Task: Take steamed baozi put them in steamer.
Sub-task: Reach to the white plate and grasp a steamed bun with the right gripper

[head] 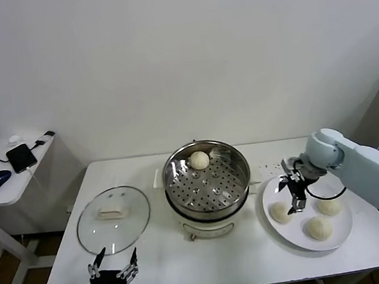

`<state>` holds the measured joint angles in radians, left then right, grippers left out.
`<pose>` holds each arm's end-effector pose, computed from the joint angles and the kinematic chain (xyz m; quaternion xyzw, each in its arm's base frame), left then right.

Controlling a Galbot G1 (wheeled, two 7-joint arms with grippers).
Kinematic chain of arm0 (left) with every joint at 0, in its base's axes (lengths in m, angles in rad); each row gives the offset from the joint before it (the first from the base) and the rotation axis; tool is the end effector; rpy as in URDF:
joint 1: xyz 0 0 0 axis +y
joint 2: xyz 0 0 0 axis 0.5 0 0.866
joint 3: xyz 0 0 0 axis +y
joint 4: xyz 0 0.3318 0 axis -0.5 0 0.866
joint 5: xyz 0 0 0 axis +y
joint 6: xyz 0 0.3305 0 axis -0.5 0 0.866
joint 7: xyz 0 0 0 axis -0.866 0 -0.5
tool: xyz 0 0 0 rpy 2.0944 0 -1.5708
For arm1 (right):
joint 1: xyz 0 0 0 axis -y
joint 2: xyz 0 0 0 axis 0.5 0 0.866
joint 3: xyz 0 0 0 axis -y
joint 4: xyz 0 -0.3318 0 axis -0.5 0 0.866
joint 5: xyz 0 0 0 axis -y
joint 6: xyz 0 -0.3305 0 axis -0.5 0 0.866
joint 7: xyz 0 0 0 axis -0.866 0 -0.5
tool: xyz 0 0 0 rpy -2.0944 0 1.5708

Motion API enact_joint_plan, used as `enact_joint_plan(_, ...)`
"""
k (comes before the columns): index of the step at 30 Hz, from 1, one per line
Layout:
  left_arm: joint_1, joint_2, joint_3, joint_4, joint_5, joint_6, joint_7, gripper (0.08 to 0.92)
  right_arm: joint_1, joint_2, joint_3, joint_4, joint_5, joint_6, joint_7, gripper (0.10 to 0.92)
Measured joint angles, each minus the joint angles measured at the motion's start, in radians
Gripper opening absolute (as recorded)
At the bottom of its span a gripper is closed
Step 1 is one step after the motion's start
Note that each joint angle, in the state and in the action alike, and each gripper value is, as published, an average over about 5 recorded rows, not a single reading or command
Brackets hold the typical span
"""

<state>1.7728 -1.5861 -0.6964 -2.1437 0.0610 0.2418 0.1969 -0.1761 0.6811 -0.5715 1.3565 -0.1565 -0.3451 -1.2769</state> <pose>0.1029 0.0454 -0.2963 -0.0165 -0.9778 -0.0475 0.2035 0.4596 -0.1316 -0.1935 0.5294 -0.5457 0.4718 0.4466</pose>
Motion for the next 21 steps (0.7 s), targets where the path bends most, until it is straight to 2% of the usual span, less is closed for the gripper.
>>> enact_joint_plan(21, 0.003, 0.002, -0.003, 0.011, 0.004, 0.000, 0.001, 0.823, -0.039, 0.058, 0.014, -0.073, -0.056, 0.023, 0.012, 0.823)
